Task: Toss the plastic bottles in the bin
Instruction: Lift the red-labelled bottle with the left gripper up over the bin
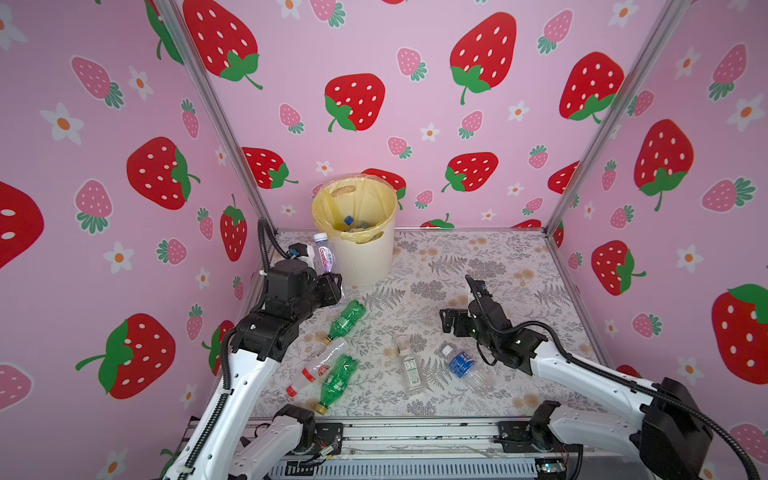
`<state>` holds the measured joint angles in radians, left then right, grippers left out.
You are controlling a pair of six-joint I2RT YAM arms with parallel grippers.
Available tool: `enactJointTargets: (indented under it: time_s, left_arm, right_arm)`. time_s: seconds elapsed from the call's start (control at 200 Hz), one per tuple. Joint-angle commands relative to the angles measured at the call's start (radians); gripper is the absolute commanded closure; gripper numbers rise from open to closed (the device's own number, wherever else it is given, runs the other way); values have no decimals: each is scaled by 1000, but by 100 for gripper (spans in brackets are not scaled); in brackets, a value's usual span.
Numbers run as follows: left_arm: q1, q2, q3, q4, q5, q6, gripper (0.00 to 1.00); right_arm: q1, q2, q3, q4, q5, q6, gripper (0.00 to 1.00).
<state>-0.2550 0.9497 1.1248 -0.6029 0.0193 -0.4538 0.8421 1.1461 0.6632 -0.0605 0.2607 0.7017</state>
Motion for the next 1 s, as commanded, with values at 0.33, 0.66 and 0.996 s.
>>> enactJointTargets:
  time_s: [0.33, 0.66, 0.996]
  left_arm:
    - [4, 477, 620, -49, -27, -39, 39]
    - [11, 1004, 1516, -442, 23, -35, 1]
    - [10, 703, 1123, -167, -20, -54, 1]
  right_arm:
    - [-5, -25, 7, 17, 0, 4, 1]
    - [-5, -43, 20, 0, -7, 11, 1]
    - [-6, -39, 45, -31, 3, -4, 1]
